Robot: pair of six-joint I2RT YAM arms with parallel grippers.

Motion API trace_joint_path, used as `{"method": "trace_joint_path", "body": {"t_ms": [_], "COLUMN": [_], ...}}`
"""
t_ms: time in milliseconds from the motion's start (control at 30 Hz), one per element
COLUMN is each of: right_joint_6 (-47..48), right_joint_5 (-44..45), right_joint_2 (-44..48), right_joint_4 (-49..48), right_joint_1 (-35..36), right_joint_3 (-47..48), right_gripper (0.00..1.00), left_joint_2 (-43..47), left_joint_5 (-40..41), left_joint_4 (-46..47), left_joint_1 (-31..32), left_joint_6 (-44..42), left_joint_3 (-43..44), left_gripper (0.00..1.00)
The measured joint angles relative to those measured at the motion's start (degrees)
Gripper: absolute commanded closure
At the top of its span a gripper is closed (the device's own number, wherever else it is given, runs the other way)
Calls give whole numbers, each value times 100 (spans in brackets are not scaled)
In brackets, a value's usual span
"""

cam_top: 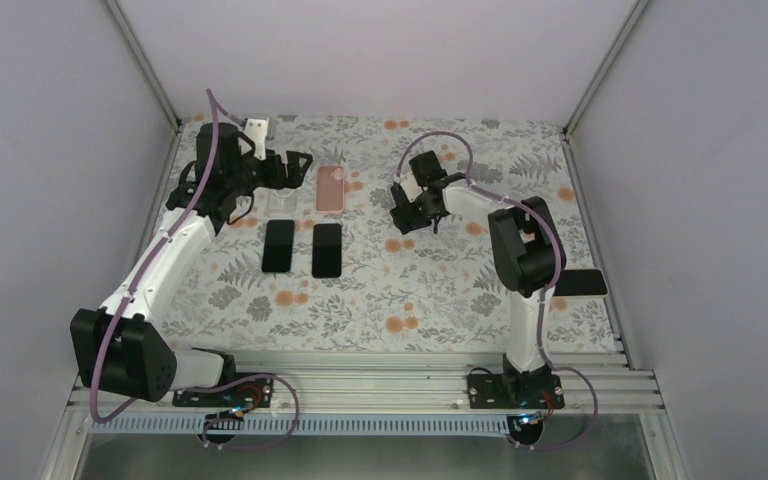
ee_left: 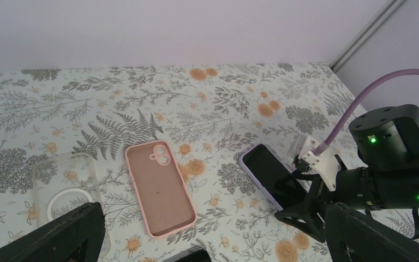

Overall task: Take the phone out of the phone case
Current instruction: Pick up the phone at the center of the board.

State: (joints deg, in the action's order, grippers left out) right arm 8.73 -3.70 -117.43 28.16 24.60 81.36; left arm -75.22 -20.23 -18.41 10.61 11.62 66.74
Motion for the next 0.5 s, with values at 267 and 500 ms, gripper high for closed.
{"method": "trace_joint_path", "body": {"t_ms": [267, 500], "right_joint_6": [-9, 35], "right_joint_5": [181, 310], "right_joint_2": [-127, -205], "right_joint_4": [-11, -192], "right_joint_1": [0, 0], "right_joint_3": [37, 46], "right_gripper": [6, 27], "left_joint_2": [0, 0], "left_joint_5": [-63, -103], "left_joint_4": [31, 66], "left_joint_1": [-2, -37], "left_joint_6": [50, 107], "left_joint_3": [-13, -24], "left_gripper": [0, 0]}}
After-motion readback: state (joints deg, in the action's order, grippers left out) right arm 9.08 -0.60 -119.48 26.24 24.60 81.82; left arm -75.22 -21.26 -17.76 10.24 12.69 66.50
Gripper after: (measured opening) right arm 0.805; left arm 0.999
